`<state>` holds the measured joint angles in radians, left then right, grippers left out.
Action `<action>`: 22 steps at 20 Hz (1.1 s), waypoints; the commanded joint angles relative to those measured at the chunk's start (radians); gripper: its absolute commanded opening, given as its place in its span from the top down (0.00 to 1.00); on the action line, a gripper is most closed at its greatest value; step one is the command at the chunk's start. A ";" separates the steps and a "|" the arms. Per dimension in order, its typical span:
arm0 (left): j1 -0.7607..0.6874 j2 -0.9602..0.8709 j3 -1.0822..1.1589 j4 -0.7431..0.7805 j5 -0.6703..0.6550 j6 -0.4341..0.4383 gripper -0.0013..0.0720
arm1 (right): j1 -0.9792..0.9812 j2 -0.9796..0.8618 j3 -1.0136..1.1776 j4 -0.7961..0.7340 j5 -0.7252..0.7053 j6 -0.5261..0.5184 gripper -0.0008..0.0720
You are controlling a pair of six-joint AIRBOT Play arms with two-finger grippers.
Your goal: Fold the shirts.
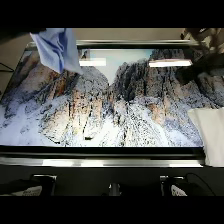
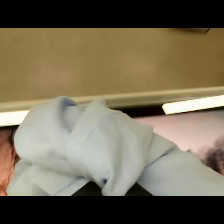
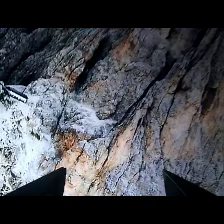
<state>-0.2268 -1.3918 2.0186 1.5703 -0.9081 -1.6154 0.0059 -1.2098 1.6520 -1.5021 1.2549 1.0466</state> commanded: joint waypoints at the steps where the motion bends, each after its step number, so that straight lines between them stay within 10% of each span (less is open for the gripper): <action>1: -0.174 0.276 -0.050 0.000 -0.092 0.023 0.94 | 0.000 0.177 0.066 -0.025 0.010 -0.003 0.12; 7: -0.437 0.401 -0.413 0.000 -0.328 -0.052 0.94 | 0.000 0.365 0.066 -0.029 0.218 -0.004 0.12; 15: -0.666 0.167 -0.890 -0.021 0.146 -0.385 0.92 | 0.000 0.087 0.064 -0.031 0.330 -0.018 0.13; 16: -0.656 0.124 -0.879 -0.044 0.124 -0.382 0.70 | 0.000 0.030 0.064 -0.018 0.344 -0.020 0.13; 17: -0.638 0.096 -0.856 -0.061 0.080 -0.383 0.20 | 0.000 -0.026 0.064 0.002 0.366 -0.021 0.13; 18: -0.611 0.087 -0.827 -0.056 0.012 -0.381 0.00 | 0.000 -0.074 0.064 0.031 0.397 -0.023 0.13; 22: -0.425 0.147 -0.756 -0.042 -0.321 -0.143 0.01 | 0.000 -0.147 -0.085 0.254 0.448 -0.064 0.15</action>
<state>-0.7509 -1.2583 1.2385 1.5341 -1.0161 -1.8893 0.0059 -1.2984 1.6573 -1.4048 1.6600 1.0145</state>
